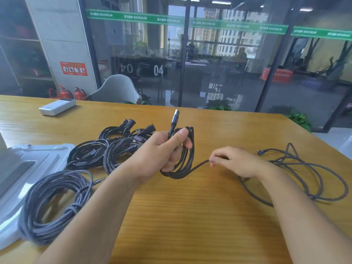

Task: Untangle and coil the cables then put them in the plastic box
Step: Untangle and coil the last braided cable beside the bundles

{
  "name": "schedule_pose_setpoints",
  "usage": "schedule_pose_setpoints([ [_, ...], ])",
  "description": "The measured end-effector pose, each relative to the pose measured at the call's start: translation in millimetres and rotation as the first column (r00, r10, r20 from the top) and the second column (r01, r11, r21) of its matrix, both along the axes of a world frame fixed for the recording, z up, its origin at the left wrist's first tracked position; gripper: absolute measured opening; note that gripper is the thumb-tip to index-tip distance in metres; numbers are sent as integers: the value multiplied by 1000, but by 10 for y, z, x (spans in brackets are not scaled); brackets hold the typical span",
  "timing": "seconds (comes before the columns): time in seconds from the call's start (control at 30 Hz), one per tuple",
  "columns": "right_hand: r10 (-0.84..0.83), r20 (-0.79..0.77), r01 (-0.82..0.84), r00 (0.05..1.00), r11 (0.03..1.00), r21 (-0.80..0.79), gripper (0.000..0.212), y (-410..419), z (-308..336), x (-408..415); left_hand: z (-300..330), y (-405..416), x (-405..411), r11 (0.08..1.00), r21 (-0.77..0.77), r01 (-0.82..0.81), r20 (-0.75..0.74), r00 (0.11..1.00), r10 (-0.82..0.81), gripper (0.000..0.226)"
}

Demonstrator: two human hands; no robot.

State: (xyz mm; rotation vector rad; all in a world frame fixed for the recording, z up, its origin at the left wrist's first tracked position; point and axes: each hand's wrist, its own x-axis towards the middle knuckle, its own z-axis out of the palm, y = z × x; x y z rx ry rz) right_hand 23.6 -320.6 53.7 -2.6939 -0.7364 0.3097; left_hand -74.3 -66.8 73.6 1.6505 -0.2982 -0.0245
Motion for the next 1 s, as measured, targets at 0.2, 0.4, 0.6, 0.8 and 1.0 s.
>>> schedule_pose_setpoints([
  [0.2,-321,644,270,694,946,180,62,194,122,-72,-66,-126,14,995,84,49,-2,999,-49,41],
  [0.4,-362,401,-28,842,712,702,44,611,96,-345,-201,-263,66,983,175,-54,-6,998,56,43],
  [0.6,-121,237,-95,964,678,729,34,692,58,-531,-221,-296,91,986,55,-160,-17,987,161,45],
  [0.8,-105,409,-174,907,790,588,33,757,24,-609,-216,-307,70,987,-11,-160,-46,986,159,55],
  [1.0,39,325,-222,945,806,549,30,730,53,-655,-206,-270,146,939,-112,-326,-39,945,324,40],
])
